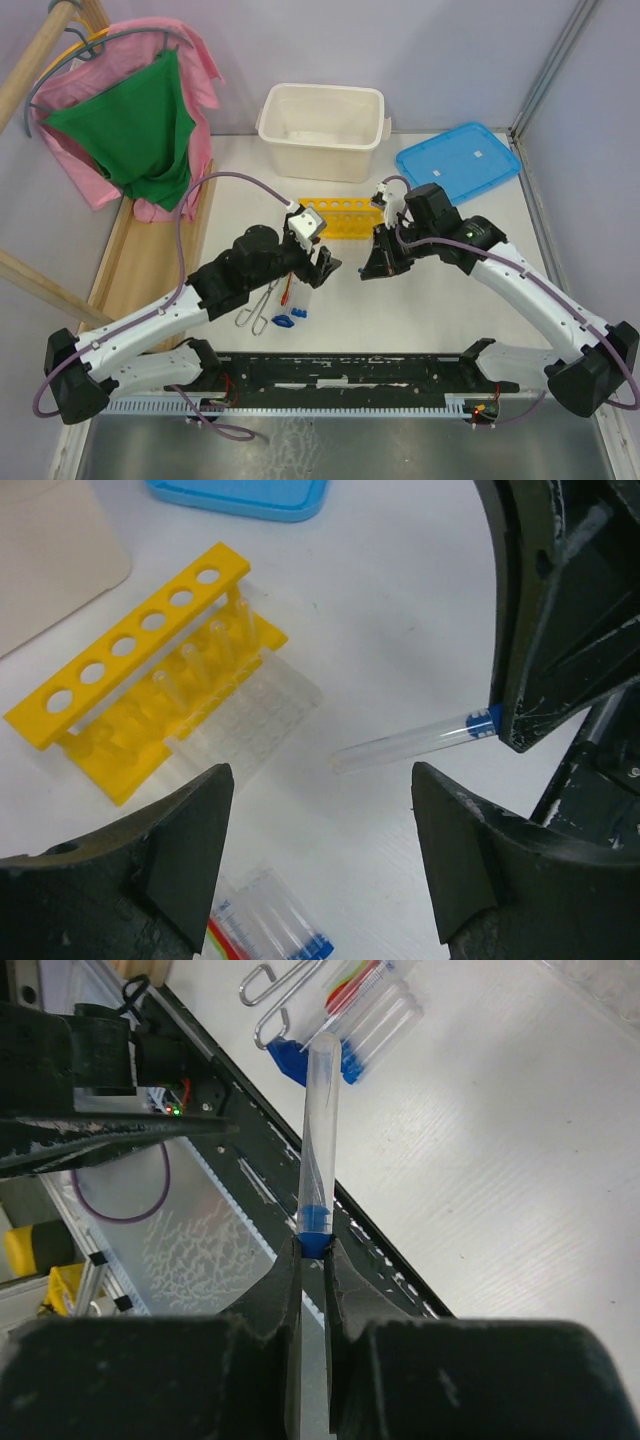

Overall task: Organize the chemistry lab equipment
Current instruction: Insert the test tube into the slot of the test tube rack.

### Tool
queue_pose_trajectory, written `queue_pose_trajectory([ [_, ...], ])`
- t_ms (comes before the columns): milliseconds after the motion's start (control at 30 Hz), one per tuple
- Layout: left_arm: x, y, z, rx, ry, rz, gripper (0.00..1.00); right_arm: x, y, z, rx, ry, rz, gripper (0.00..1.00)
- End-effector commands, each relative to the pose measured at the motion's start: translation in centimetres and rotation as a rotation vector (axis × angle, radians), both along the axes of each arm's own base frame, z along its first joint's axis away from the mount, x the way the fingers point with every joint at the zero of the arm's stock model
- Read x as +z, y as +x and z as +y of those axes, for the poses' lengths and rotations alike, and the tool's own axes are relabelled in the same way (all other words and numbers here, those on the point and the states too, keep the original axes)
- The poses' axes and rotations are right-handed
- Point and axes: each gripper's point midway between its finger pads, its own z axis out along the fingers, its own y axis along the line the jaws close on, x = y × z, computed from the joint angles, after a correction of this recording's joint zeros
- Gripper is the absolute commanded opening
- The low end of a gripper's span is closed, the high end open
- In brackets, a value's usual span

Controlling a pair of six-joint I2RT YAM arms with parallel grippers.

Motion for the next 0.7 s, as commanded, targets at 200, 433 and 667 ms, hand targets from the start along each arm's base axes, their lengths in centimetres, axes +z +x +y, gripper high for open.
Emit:
queue_pose_trajectory([
  [200,1.5,-2.6,-1.4,-0.201,-0.224,0.092,0.78,1.3,1.7,0.9,0.027,0.224,0.113,0.08],
  [433,1.1,-2.9,-1.8,-0.222,-0.233,0.113,0.78,1.2,1.8,1.4,0.027,0.256,0.143,0.08],
  [667,0.4,-2.2,-1.2,-0.159,-0.234,0.123,0.78,-3.2,1.9,-0.7,-0.056,0.1,0.142,0.08],
])
